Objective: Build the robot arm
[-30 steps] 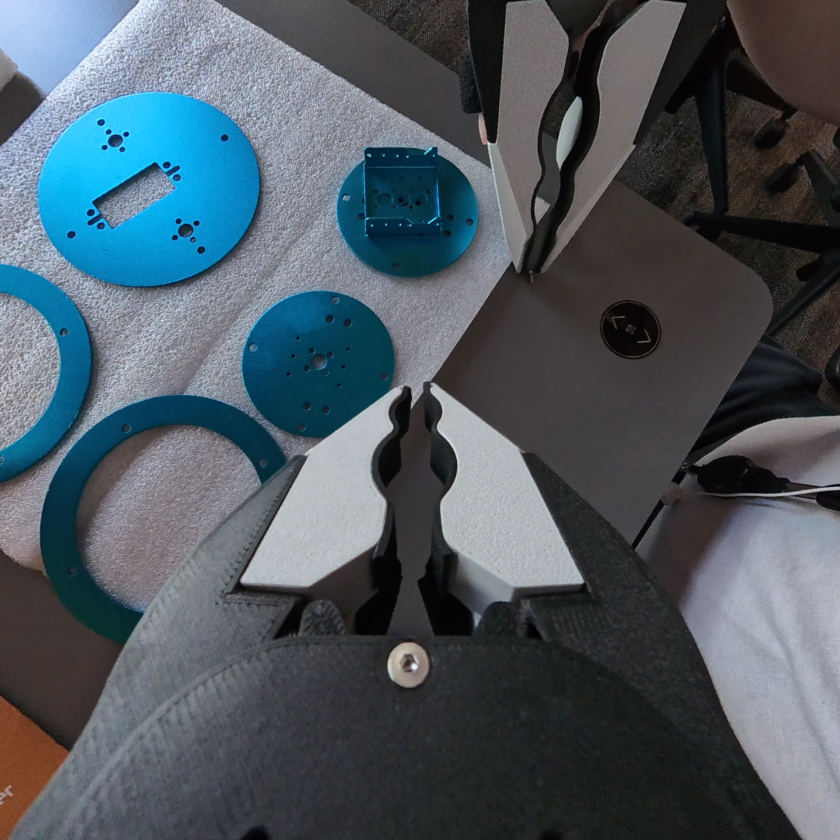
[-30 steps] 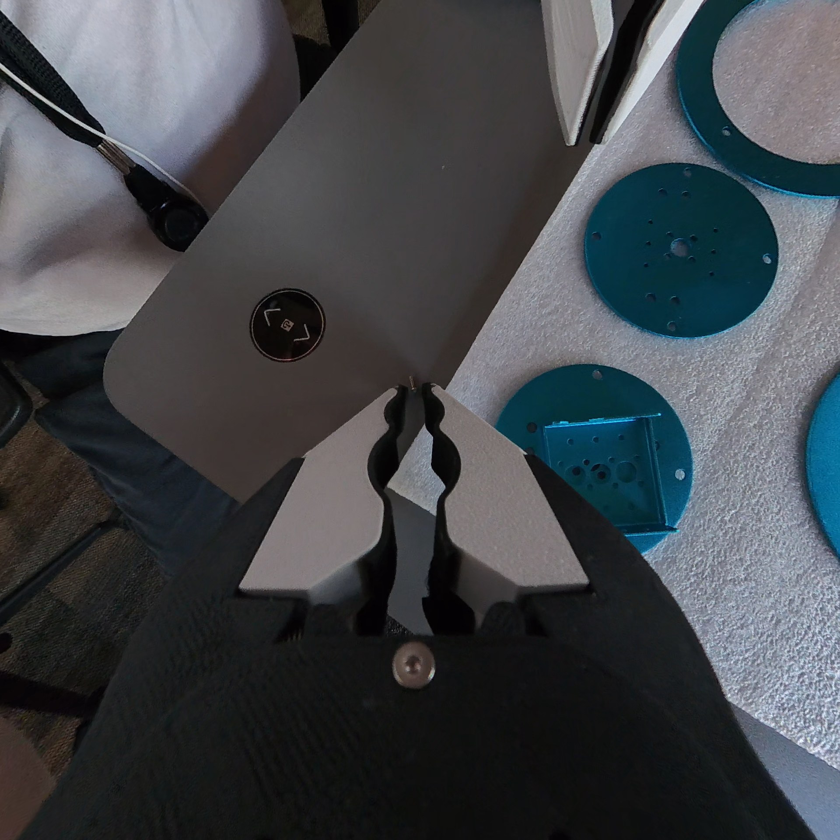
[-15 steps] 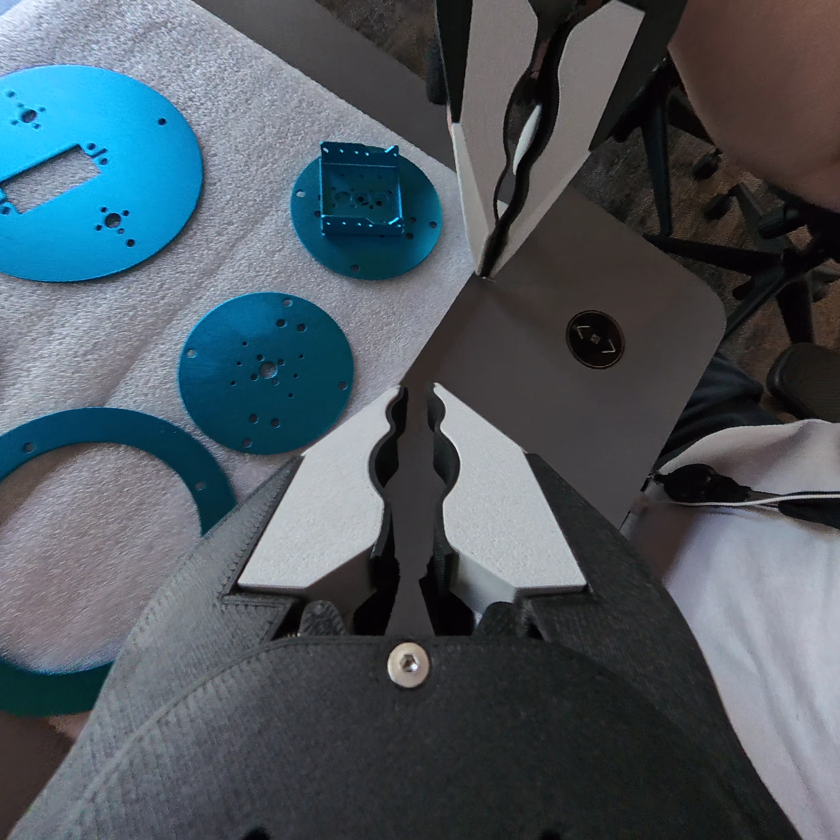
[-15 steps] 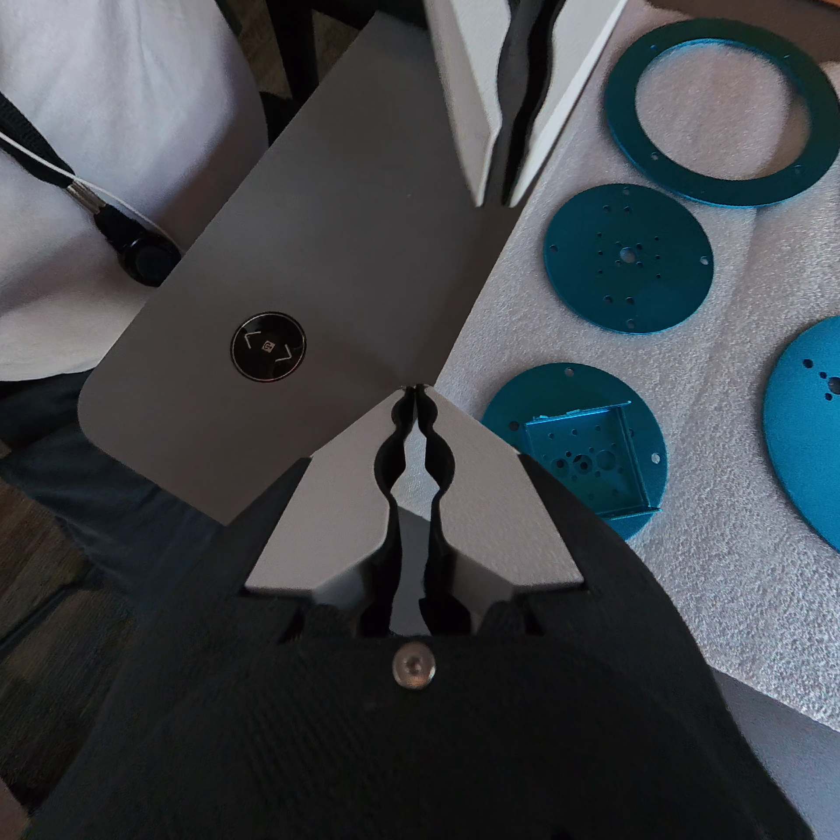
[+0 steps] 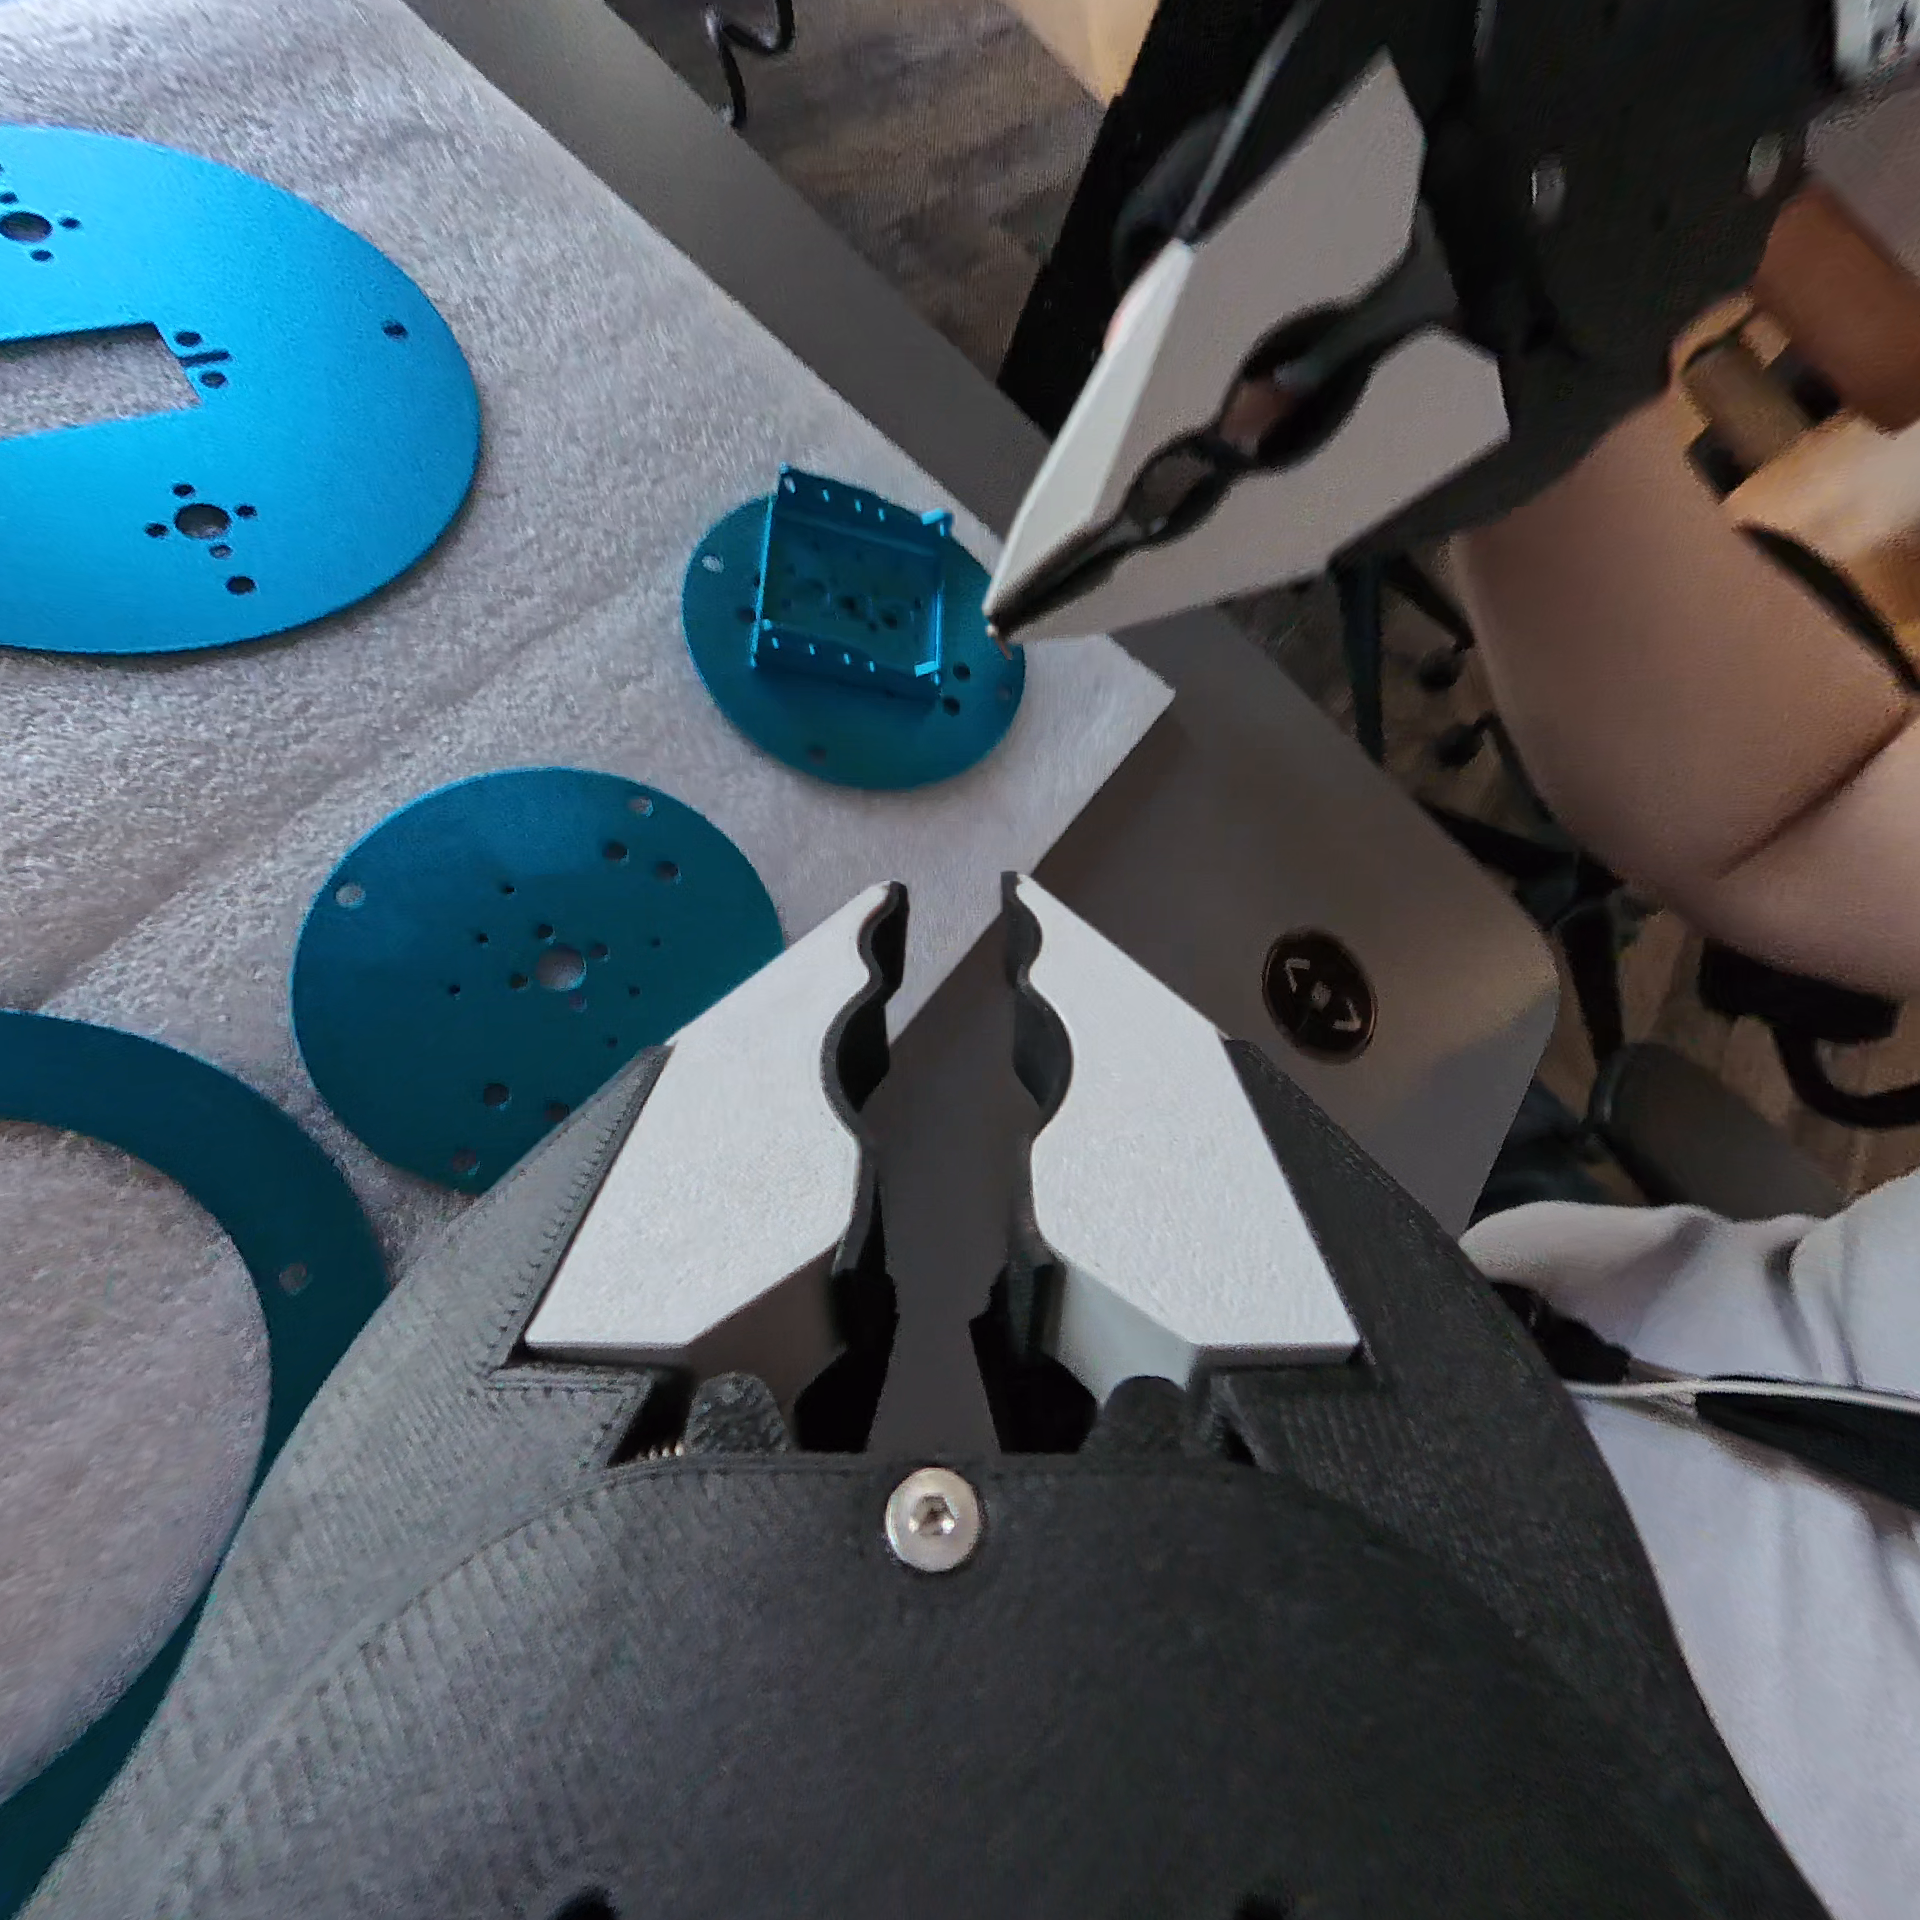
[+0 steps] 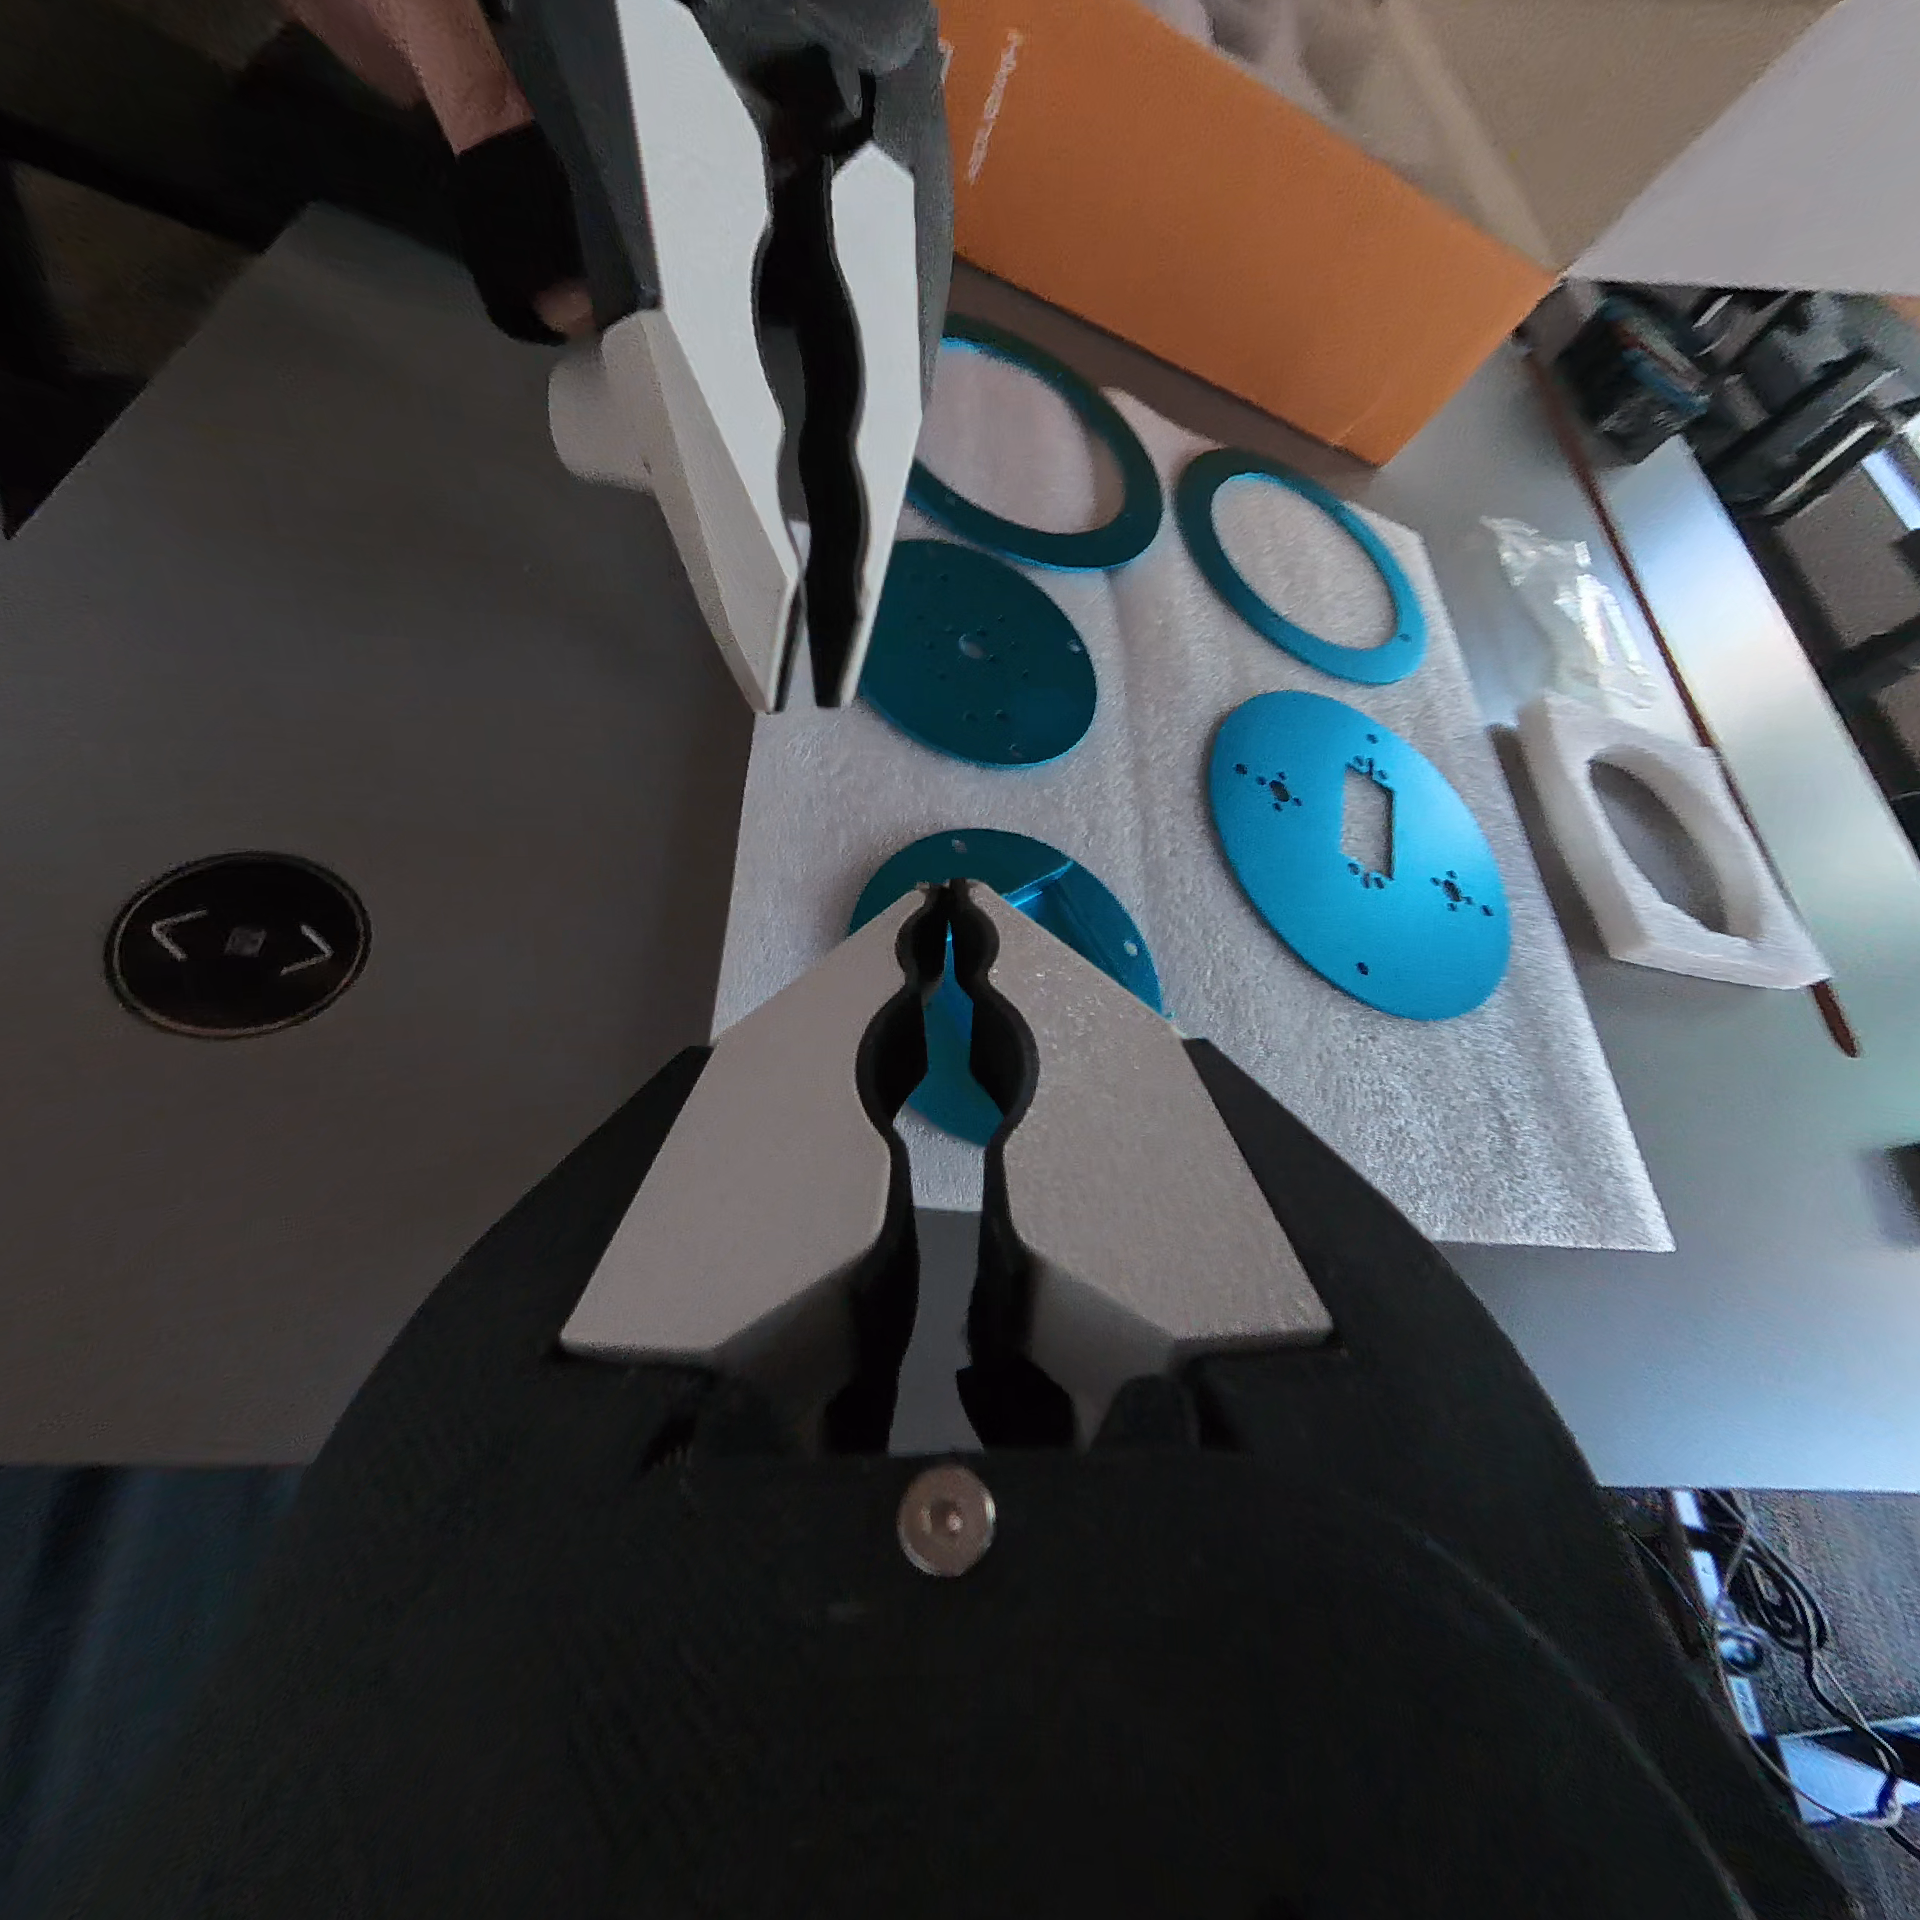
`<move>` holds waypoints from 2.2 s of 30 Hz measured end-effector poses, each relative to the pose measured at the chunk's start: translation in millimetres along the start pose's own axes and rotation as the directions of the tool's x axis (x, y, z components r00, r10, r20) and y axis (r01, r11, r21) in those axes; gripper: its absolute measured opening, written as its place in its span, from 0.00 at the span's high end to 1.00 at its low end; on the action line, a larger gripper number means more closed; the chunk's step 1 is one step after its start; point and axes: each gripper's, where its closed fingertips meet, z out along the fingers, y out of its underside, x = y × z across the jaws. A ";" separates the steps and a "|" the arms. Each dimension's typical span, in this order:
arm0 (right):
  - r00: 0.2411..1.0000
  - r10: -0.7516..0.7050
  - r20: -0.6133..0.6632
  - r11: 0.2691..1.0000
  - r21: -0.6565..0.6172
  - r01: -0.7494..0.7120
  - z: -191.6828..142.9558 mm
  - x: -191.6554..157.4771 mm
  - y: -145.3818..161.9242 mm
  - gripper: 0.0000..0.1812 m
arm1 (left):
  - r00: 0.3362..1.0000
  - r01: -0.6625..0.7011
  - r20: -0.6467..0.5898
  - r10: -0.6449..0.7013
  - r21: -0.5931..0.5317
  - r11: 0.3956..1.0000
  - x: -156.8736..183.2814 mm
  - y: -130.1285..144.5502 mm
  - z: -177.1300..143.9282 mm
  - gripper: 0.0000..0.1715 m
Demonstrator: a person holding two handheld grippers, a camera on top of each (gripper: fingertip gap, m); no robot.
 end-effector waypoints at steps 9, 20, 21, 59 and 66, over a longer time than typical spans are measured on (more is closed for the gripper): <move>0.979 0.020 -0.201 0.987 0.158 0.013 -9.1 13.0 -35.4 1.00 | 0.961 0.181 -0.241 -0.136 0.176 0.968 15.7 -47.3 4.9 0.90; 0.961 0.038 -0.273 0.974 0.227 0.026 -9.2 20.8 -52.3 1.00 | 0.882 0.377 -0.406 -0.237 0.309 0.873 9.6 -67.9 -17.7 0.94; 0.960 0.033 -0.277 0.973 0.227 0.032 -9.0 20.9 -53.1 1.00 | 0.878 0.385 -0.413 -0.242 0.308 0.870 9.8 -68.3 -17.8 0.94; 0.808 -0.018 0.589 0.956 0.247 -0.158 -28.6 -58.6 -76.1 0.96 | 0.691 0.035 -0.715 -0.106 -0.114 0.993 79.4 -26.3 -37.6 1.00; 0.807 0.000 0.590 0.954 0.242 -0.177 -30.6 -59.3 -74.9 0.99 | 0.693 0.044 -0.712 -0.112 -0.113 0.993 79.9 -27.7 -36.9 1.00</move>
